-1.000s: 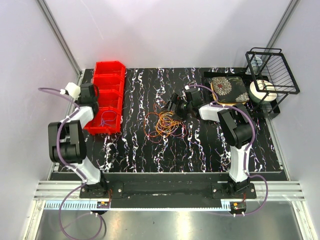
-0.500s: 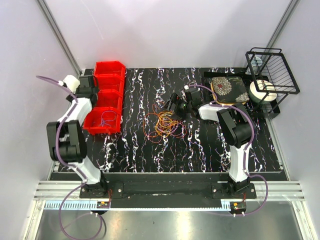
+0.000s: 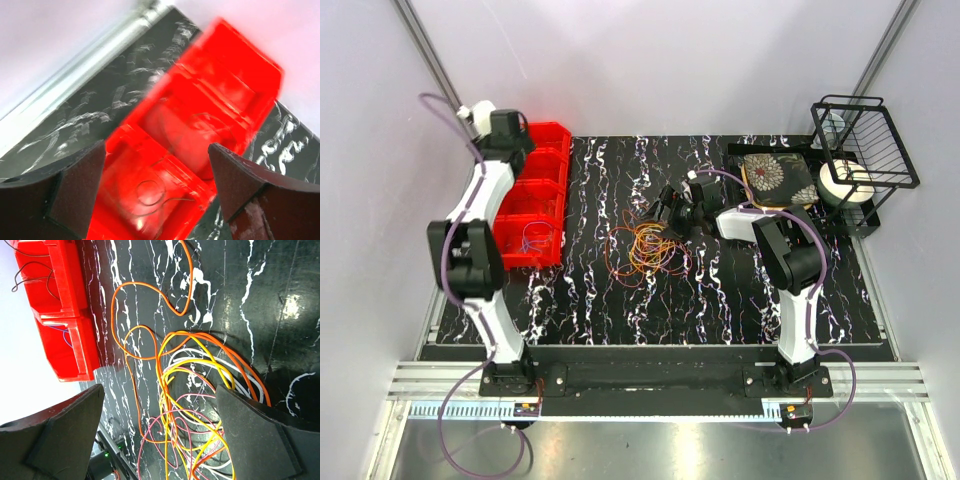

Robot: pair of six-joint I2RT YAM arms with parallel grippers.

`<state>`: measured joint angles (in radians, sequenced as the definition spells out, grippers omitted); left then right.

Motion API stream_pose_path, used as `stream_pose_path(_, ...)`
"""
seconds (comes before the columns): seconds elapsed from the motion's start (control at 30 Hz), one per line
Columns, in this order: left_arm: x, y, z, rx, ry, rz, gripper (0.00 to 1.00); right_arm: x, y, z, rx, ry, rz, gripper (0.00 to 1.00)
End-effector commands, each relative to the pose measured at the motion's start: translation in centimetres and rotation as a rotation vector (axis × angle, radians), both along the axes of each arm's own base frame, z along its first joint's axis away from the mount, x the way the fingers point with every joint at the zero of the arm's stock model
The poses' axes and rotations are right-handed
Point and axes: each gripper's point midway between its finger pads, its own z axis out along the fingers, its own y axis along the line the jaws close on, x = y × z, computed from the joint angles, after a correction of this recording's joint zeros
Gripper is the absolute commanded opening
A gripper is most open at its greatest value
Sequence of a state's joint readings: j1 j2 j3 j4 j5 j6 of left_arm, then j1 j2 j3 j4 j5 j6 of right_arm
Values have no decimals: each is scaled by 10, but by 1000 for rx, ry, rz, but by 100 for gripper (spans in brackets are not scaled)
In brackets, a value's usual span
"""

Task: Untangle the cables

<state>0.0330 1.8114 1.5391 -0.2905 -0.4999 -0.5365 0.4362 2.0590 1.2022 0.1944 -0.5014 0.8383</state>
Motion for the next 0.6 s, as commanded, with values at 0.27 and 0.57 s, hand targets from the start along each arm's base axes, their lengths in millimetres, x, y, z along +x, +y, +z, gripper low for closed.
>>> stream_pose_path(0.27, 78, -77, -39, -10, 110, -313, 77, -4, -3, -21, -37, 54, 0, 100)
stream_pose_path(0.57, 94, -95, -70, -12, 149, -315, 76, -3, -4, -21, -36, 55, -2, 100)
